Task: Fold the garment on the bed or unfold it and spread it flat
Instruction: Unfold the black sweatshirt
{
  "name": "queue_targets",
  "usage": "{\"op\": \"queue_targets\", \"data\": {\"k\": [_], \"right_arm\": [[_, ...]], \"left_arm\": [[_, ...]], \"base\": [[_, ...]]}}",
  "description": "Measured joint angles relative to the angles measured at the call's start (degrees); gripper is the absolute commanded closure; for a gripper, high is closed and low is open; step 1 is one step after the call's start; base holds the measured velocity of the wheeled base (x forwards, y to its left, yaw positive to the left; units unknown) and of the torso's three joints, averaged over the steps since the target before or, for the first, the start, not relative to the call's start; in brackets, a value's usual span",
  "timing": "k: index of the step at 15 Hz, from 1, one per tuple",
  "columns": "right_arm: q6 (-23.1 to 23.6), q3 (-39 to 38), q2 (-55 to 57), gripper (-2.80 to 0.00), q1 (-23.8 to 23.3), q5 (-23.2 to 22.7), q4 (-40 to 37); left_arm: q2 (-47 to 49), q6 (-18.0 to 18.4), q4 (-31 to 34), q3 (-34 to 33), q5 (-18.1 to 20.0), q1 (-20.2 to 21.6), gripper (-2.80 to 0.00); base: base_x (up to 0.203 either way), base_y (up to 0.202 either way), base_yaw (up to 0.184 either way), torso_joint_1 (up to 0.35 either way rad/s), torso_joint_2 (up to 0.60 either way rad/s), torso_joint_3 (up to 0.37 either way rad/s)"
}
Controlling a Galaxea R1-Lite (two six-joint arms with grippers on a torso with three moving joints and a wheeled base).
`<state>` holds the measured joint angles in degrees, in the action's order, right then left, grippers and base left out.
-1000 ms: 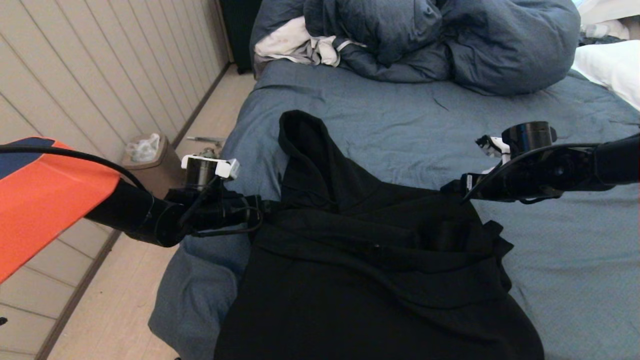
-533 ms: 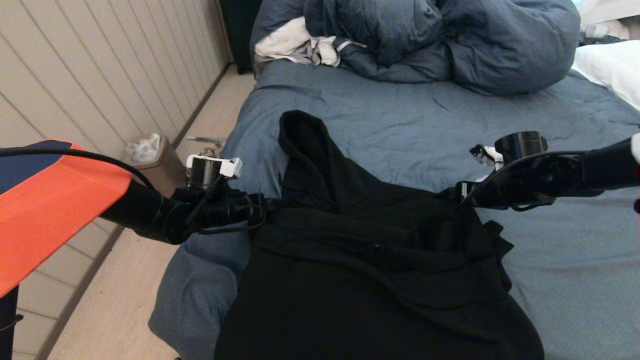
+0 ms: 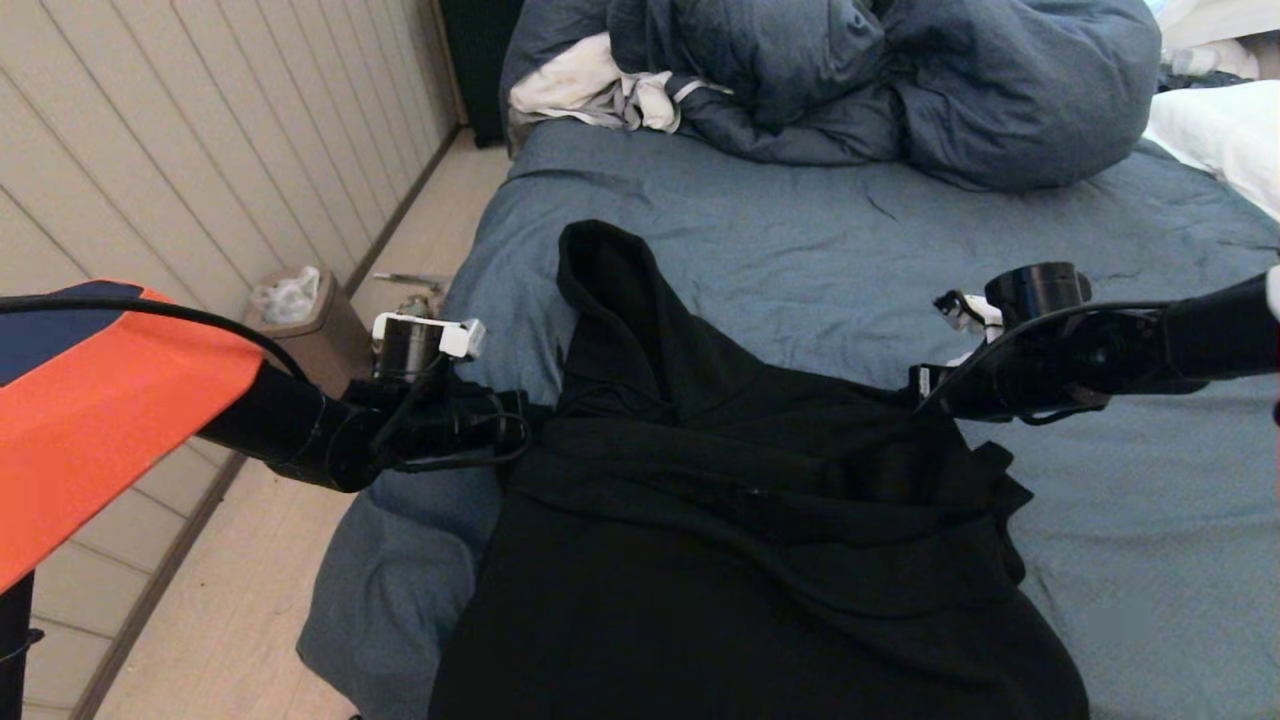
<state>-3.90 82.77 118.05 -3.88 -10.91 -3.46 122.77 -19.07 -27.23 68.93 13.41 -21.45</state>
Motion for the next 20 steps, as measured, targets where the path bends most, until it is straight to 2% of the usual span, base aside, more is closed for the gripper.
{"op": "queue_targets", "data": {"k": [3, 7, 11, 14, 20], "right_arm": [[-0.7, 0.0, -1.1, 0.00, 0.4, 0.0, 0.0], [-1.4, 1.2, -2.0, 0.00, 0.6, 0.0, 0.2], [-2.8, 5.1, -1.9, 0.00, 0.9, 0.2, 0.5], [-5.2, 10.8, -0.9, 0.00, 0.9, 0.9, 0.6], [-5.6, 19.9, 3.7, 0.00, 0.9, 5.0, 0.5]], "left_arm": [[-1.1, -0.2, 0.1, -0.2, -0.1, -1.0, 0.00], [-2.6, -0.2, 1.5, 3.2, -0.4, -1.7, 0.00], [-2.9, -0.2, 4.8, 9.6, -1.3, -1.7, 0.00], [-2.6, -0.1, 6.1, 14.7, -4.1, -1.2, 0.00], [0.9, -0.1, 11.8, 26.8, -4.4, 1.5, 0.00]], "base": [[0.000, 0.000, 0.000, 0.000, 0.00, 0.000], [0.000, 0.000, 0.000, 0.000, 0.00, 0.000], [0.000, 0.000, 0.000, 0.000, 0.00, 0.000], [0.000, 0.000, 0.000, 0.000, 0.00, 0.000], [0.000, 0.000, 0.000, 0.000, 0.00, 0.000]]}}
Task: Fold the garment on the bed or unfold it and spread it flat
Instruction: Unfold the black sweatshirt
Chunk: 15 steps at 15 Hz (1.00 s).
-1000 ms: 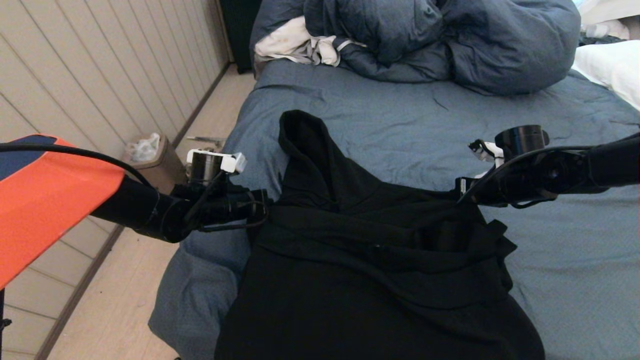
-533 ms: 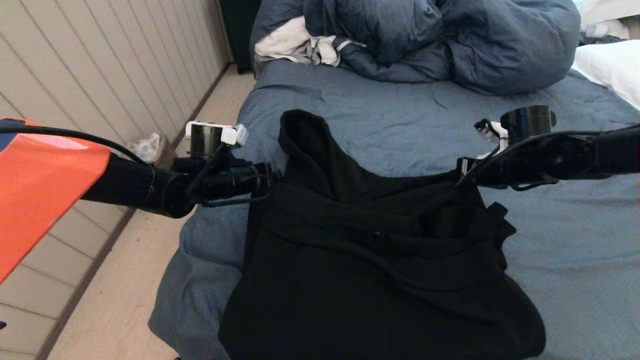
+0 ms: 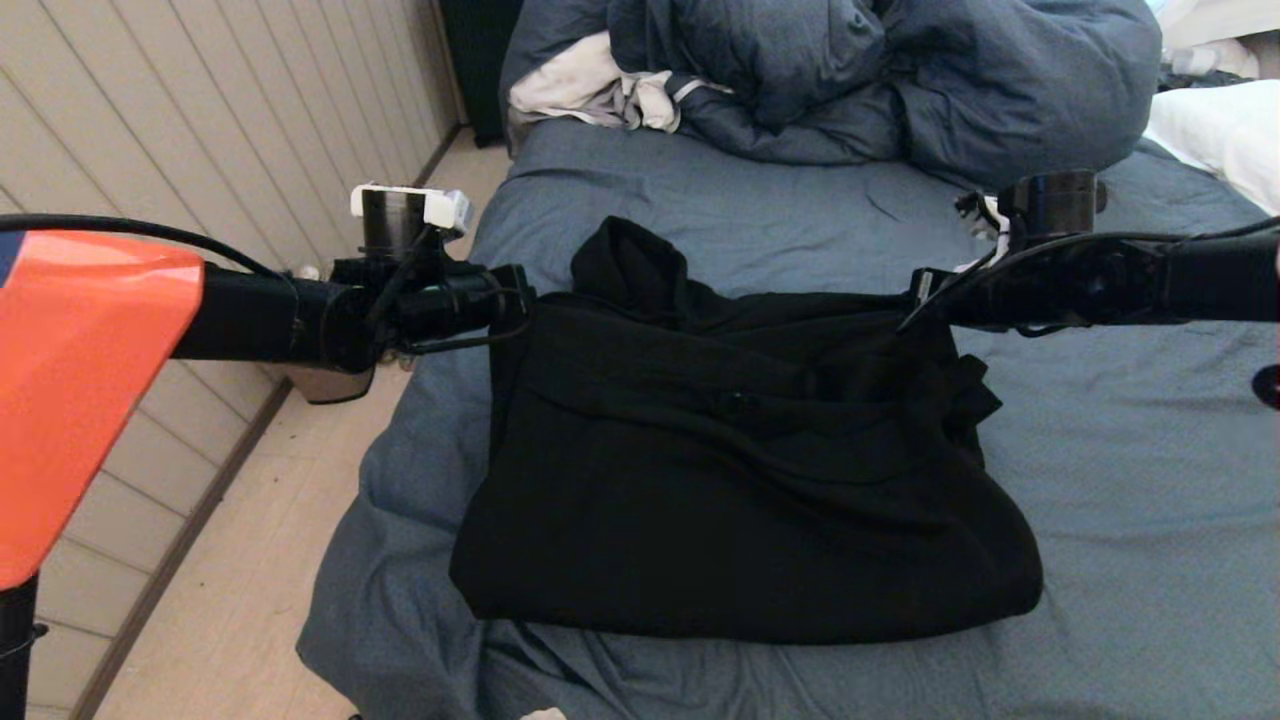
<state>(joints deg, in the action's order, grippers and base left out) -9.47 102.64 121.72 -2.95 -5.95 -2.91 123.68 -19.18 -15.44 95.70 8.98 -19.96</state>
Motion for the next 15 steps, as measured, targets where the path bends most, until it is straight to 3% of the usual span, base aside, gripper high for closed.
{"op": "queue_targets", "data": {"k": [5, 9, 10, 15], "right_arm": [[0.4, 8.7, 7.8, 0.00, 0.3, 2.5, 0.2], [0.6, 9.5, 10.4, 0.00, 0.9, 2.6, 0.3], [0.6, 9.5, 10.7, -2.80, 1.1, 2.6, 0.2], [0.8, 9.5, 10.3, -2.80, 1.3, 2.3, 0.0]], "left_arm": [[6.8, -0.1, 5.3, 11.3, -0.1, 0.2, 0.00], [9.8, 0.0, 6.3, 13.9, -0.5, 0.2, 0.00], [10.1, 0.0, 6.3, 14.0, -0.5, 0.2, 0.00], [9.9, 0.0, 6.4, 13.4, -0.5, 0.1, 0.00]], "base": [[0.000, 0.000, 0.000, 0.000, 0.00, 0.000], [0.000, 0.000, 0.000, 0.000, 0.00, 0.000], [0.000, 0.000, 0.000, 0.000, 0.00, 0.000], [0.000, 0.000, 0.000, 0.000, 0.00, 0.000]]}}
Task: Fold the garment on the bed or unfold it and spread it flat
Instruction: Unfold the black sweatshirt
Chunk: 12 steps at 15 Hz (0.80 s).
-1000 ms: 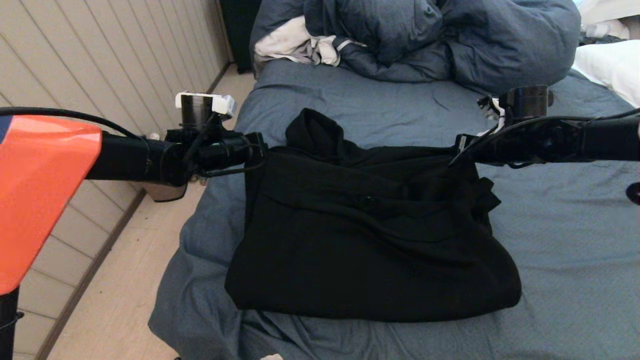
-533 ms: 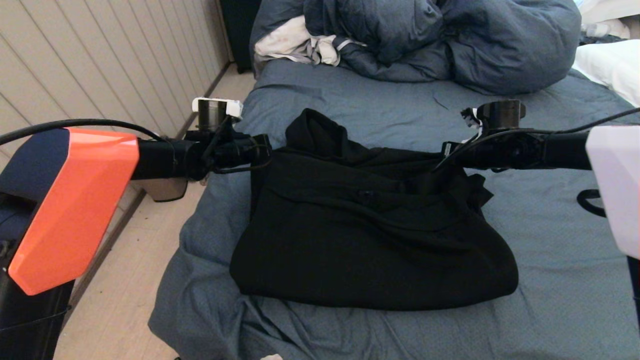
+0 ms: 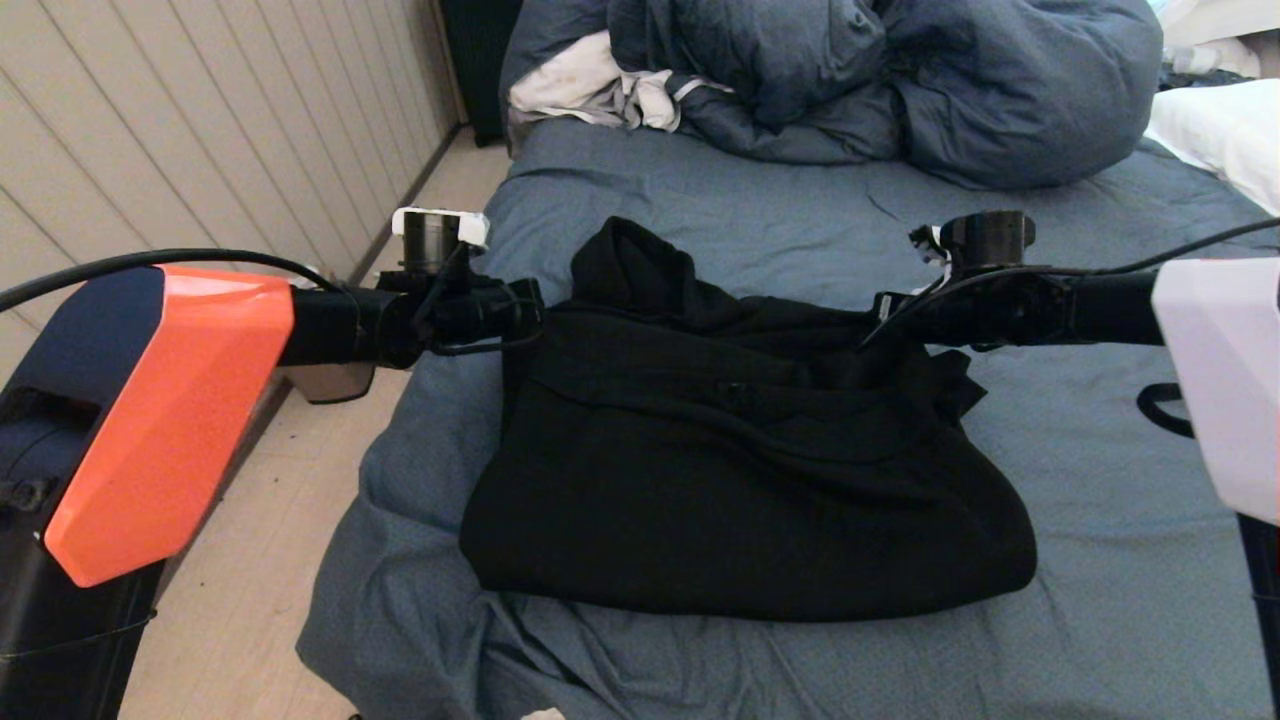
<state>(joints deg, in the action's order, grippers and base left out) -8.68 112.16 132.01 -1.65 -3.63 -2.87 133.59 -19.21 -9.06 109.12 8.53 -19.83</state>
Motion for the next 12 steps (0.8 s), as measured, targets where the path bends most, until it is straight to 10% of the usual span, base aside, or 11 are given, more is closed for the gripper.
{"op": "queue_targets", "data": {"k": [6, 12], "right_arm": [[-1.0, -2.9, -8.0, -2.80, -2.6, -0.4, -0.3], [-1.9, -13.7, -15.1, -2.80, -3.3, -0.7, 0.0]], "left_arm": [[-4.4, 0.0, 0.4, -4.4, 0.1, -0.9, 0.00], [-14.4, 0.1, -1.5, -22.9, 0.7, -4.7, 0.00]], "base": [[0.000, 0.000, 0.000, 0.000, 0.00, 0.000], [0.000, 0.000, 0.000, 0.000, 0.00, 0.000]]}}
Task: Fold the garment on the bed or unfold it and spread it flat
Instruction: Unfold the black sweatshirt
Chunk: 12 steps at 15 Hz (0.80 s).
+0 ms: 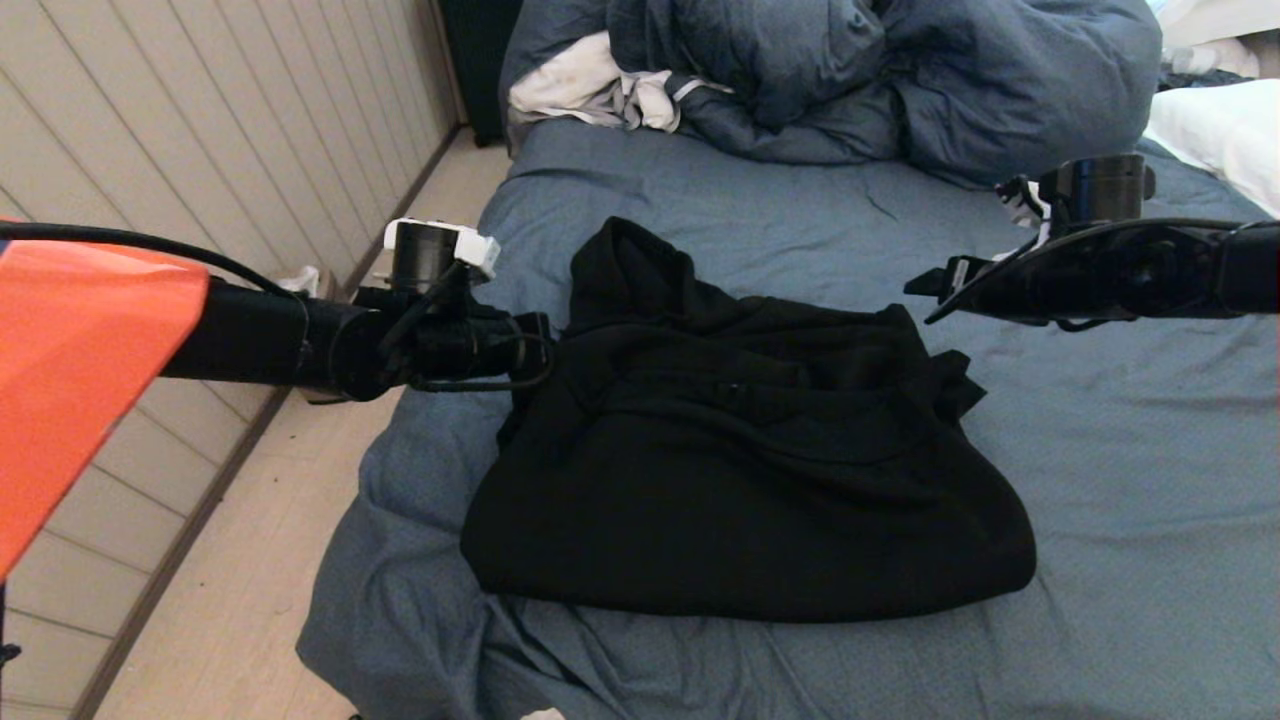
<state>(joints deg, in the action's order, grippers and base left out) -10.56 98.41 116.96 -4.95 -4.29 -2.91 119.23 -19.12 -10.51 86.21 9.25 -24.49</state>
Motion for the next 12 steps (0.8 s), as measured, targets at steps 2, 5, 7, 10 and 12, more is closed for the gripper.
{"op": "queue_targets", "data": {"k": [2, 5, 7, 10, 12], "right_arm": [[-0.1, -2.2, -1.1, -2.80, 0.2, 0.0, 0.0], [-0.2, -4.7, -2.5, -2.80, 1.0, -0.1, 0.0], [-0.5, -6.0, -3.4, -2.80, 1.8, 0.0, 0.1], [-0.9, -7.7, -4.8, -2.80, 3.5, 0.0, 0.0], [-1.4, -8.4, -5.2, -2.80, 5.0, 0.1, 0.0]], "left_arm": [[-5.3, 0.1, -1.6, -5.1, 0.1, -0.8, 0.00], [-14.0, 0.2, -0.8, -10.9, 0.4, -2.1, 0.00], [-19.6, 0.2, 0.8, -14.7, 1.9, -3.4, 0.00], [-27.1, 0.3, 3.2, -21.5, 4.2, -6.2, 0.00], [-29.6, 0.4, 2.9, -25.0, 4.3, -7.3, 0.00]], "base": [[0.000, 0.000, 0.000, 0.000, 0.00, 0.000], [0.000, 0.000, 0.000, 0.000, 0.00, 0.000], [0.000, 0.000, 0.000, 0.000, 0.00, 0.000], [0.000, 0.000, 0.000, 0.000, 0.00, 0.000], [0.000, 0.000, 0.000, 0.000, 0.00, 0.000]]}}
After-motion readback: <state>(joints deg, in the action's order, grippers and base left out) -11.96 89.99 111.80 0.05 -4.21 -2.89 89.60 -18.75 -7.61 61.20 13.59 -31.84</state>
